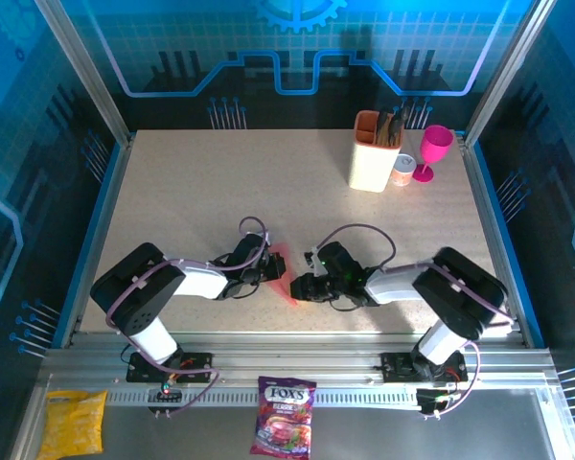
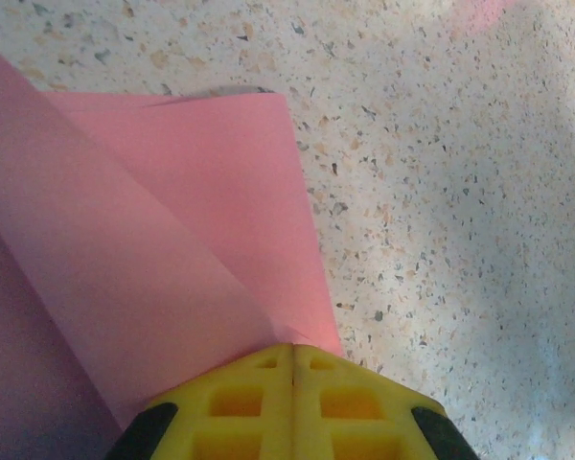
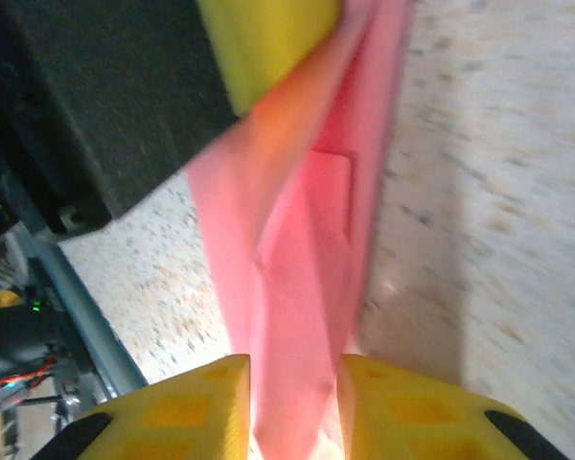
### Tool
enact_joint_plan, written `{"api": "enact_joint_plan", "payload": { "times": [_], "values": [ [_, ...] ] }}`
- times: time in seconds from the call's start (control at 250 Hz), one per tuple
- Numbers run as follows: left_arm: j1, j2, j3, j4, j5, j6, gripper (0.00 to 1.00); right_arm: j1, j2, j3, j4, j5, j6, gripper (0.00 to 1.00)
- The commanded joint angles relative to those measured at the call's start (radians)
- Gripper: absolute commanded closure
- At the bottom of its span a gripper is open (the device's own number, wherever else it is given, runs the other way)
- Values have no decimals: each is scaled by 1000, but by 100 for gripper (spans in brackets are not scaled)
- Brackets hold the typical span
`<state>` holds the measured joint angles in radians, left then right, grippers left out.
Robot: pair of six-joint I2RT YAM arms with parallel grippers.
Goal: Fold a paper plane with a square sheet of paper (pick it up from the middle)
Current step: Fourth fold the wing at the center of the table.
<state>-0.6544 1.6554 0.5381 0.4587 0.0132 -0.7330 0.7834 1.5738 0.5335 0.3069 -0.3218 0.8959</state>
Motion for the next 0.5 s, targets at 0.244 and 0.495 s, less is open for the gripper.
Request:
{"api": "enact_joint_plan", "payload": {
  "times": [0.244,0.495],
  "values": [
    [12,18,-28,-38,-5,35,100,-17,-107,145,-288,51,-125,94],
    [12,24,-22,-45,2,37,100,42,20,220,-210,32,-105,100]
  ]
}}
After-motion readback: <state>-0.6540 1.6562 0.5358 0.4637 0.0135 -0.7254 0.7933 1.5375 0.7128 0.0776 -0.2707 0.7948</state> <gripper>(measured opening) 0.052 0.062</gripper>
